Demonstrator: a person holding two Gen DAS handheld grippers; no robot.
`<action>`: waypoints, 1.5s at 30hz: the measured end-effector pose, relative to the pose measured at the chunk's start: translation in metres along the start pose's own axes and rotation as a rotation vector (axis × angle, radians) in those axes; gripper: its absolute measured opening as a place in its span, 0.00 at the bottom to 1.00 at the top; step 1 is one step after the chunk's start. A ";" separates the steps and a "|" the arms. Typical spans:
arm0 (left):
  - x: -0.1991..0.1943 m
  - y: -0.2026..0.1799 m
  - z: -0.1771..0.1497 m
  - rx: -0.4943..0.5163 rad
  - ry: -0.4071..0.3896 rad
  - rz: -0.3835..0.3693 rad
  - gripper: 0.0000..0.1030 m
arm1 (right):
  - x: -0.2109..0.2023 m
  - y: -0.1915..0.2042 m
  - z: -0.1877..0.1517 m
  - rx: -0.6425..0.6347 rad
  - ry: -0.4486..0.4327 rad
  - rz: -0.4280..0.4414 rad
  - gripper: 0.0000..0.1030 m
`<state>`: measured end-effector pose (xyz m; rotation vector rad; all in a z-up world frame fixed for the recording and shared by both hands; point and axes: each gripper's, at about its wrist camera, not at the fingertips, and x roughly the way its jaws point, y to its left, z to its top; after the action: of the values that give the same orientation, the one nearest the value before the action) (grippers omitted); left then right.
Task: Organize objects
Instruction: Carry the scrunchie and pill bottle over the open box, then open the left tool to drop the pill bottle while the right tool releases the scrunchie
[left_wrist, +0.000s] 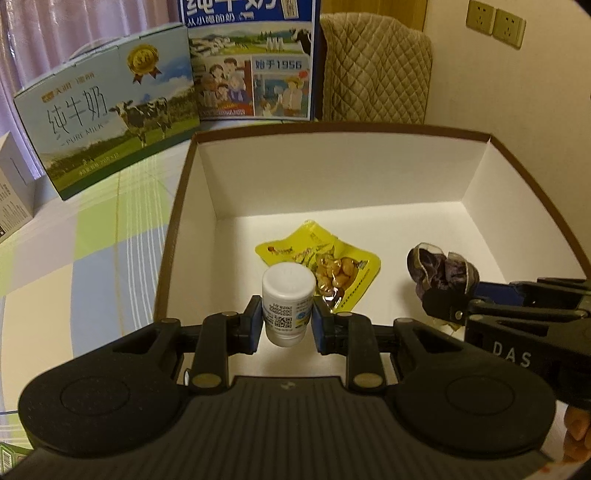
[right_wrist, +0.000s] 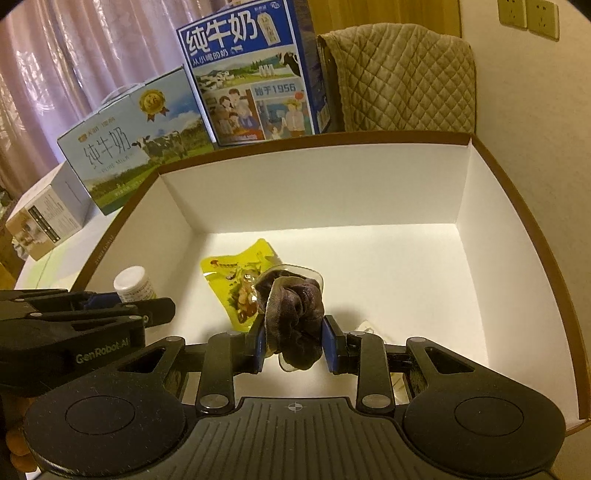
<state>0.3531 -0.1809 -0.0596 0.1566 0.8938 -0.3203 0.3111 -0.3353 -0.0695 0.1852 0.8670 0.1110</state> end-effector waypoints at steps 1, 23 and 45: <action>0.002 0.000 0.000 0.001 0.006 0.001 0.23 | 0.001 0.000 0.000 0.000 0.002 -0.002 0.27; 0.007 -0.002 0.004 0.028 0.030 0.008 0.35 | 0.002 -0.004 0.000 0.011 -0.011 -0.004 0.29; -0.003 -0.006 0.005 0.027 0.009 -0.015 0.57 | -0.008 -0.009 0.004 0.003 -0.082 -0.086 0.60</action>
<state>0.3528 -0.1868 -0.0545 0.1769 0.9000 -0.3457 0.3092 -0.3459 -0.0625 0.1544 0.7925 0.0215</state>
